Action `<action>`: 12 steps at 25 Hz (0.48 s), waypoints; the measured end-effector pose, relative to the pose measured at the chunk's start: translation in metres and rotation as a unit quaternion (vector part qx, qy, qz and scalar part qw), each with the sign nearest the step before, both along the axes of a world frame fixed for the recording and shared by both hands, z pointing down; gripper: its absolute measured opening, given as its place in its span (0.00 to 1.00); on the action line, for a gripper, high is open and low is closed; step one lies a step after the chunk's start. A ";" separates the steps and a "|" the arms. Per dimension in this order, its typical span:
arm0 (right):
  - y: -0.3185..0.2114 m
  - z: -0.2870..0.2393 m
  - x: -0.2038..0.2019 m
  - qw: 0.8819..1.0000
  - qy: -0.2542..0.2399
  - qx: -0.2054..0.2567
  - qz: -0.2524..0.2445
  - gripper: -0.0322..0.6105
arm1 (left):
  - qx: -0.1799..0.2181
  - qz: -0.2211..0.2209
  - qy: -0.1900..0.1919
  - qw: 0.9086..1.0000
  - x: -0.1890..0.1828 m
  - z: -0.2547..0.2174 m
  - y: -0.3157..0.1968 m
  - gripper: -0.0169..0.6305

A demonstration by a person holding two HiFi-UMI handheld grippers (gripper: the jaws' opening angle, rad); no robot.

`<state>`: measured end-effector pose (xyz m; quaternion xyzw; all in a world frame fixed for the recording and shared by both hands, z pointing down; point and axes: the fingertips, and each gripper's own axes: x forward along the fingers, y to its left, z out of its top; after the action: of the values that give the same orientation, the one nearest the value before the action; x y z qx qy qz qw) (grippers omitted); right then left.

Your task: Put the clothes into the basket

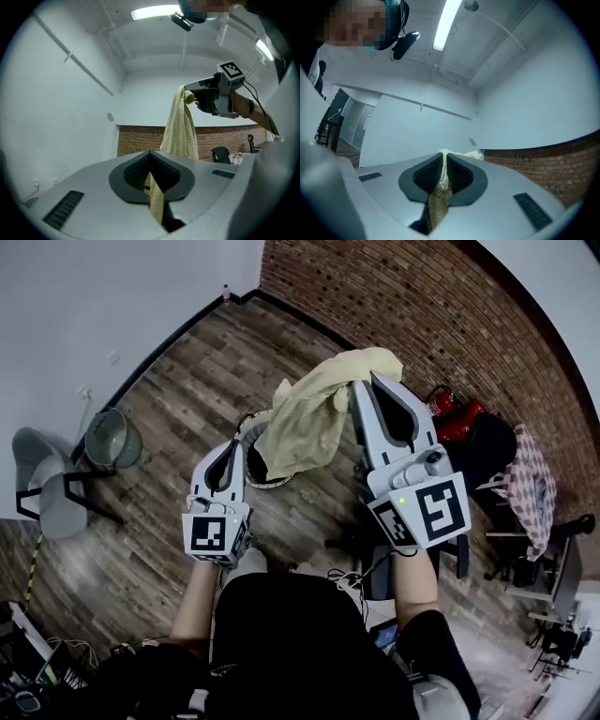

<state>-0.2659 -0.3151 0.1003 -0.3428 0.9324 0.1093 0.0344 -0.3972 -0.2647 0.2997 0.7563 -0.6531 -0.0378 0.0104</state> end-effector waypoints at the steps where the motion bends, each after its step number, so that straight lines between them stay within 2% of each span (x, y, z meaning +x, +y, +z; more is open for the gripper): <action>1: -0.005 0.000 -0.002 1.000 0.001 -0.001 0.006 0.10 | 0.001 0.005 0.000 1.000 -0.003 -0.001 -0.005 0.05; 7: -0.026 0.026 -0.022 0.999 0.012 -0.027 0.029 0.10 | 0.001 0.030 -0.002 1.000 -0.018 0.002 -0.024 0.05; 12: -0.046 0.075 -0.027 0.996 0.017 -0.074 0.042 0.10 | -0.018 0.041 -0.008 0.999 -0.020 0.017 -0.037 0.05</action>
<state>-0.2928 -0.3611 0.1750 -0.3815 0.9231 0.0473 -0.0119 -0.4172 -0.3022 0.3163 0.7824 -0.6221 -0.0196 0.0197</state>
